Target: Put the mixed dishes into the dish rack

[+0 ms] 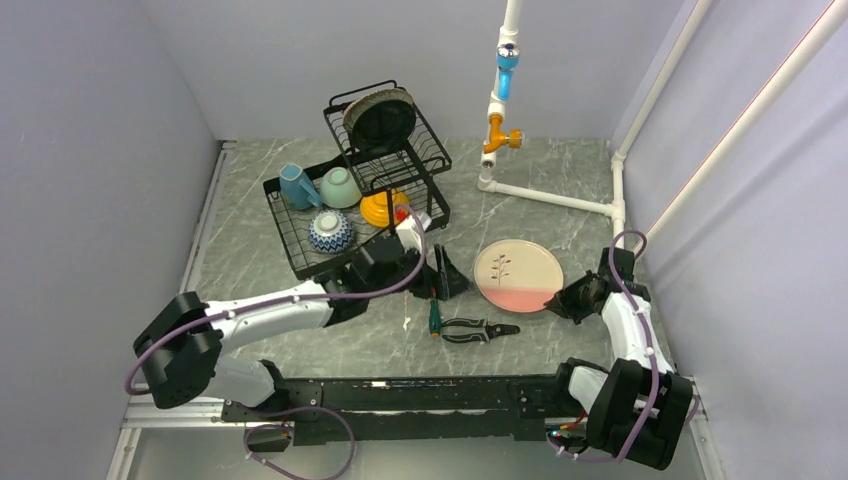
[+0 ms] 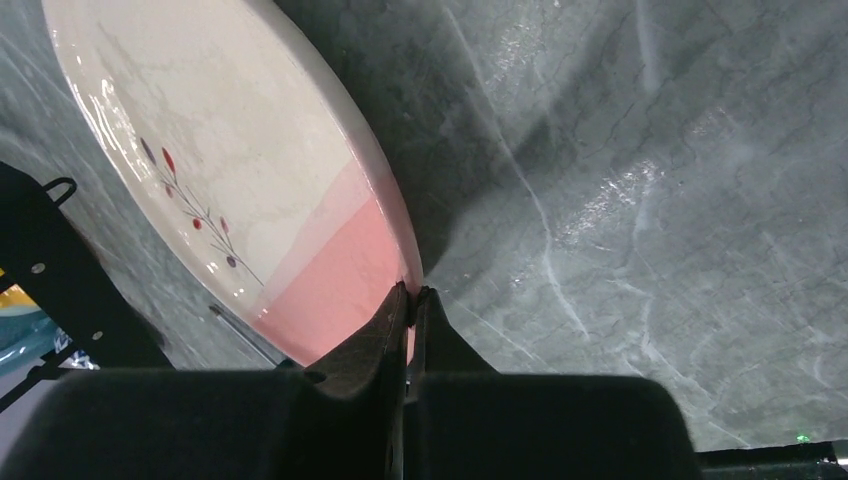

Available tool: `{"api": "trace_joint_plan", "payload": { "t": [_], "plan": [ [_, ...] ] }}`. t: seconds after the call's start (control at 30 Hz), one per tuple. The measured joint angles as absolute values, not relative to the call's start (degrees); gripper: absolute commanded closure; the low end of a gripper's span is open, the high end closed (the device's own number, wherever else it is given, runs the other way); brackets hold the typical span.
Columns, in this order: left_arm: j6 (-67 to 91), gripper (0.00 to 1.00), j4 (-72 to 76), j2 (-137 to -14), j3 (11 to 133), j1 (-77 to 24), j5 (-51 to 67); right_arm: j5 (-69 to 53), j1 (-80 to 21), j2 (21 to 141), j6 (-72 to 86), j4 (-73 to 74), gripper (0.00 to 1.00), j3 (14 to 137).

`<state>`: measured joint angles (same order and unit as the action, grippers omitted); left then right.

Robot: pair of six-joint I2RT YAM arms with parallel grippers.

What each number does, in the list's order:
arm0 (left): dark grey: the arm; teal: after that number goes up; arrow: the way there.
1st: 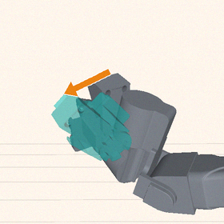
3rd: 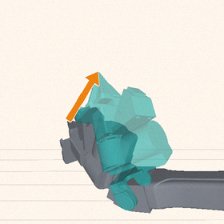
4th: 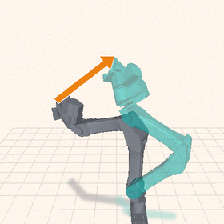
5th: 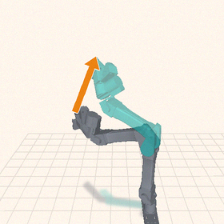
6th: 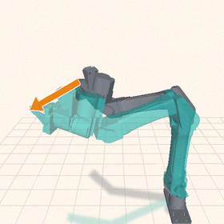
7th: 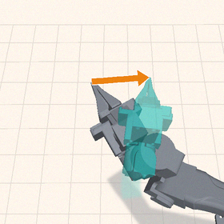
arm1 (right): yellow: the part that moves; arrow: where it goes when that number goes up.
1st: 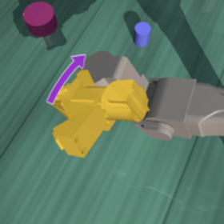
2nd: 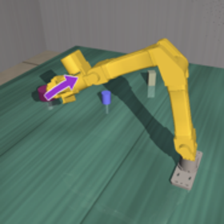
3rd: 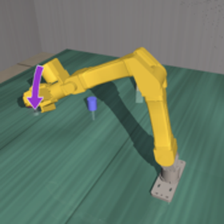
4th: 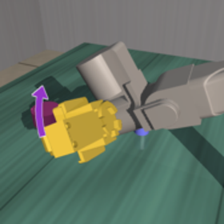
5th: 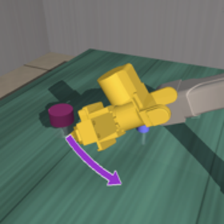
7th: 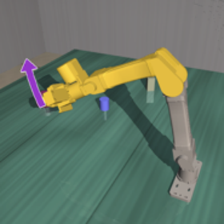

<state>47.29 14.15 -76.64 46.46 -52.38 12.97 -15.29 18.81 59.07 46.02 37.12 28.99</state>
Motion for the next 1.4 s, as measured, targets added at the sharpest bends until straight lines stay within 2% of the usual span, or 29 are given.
{"api": "trace_joint_plan", "payload": {
  "t": [0.2,0.6,0.8,1.0,1.4],
  "plan": [
    [60.01,0.04,21.74,-82.61,41.34,-57.30,2.63,-15.79,18.81,59.37,46.06,37.76,1.00,30.72],
    [80.05,0.10,36.10,-101.65,43.05,-56.73,2.04,-18.17,18.81,59.31,46.09,38.85,1.00,31.48],
    [86.54,0.21,40.21,-108.18,47.59,-56.03,4.99,-18.72,18.81,59.31,45.43,39.62,1.00,32.75],
    [91.07,0.26,44.80,-114.13,48.03,-55.96,6.96,-19.86,18.81,59.31,44.58,39.64,1.00,33.10],
    [91.81,0.45,50.00,-120.51,51.99,-55.68,6.20,-21.26,18.81,59.31,43.92,39.66,1.00,33.10]
  ]
}}
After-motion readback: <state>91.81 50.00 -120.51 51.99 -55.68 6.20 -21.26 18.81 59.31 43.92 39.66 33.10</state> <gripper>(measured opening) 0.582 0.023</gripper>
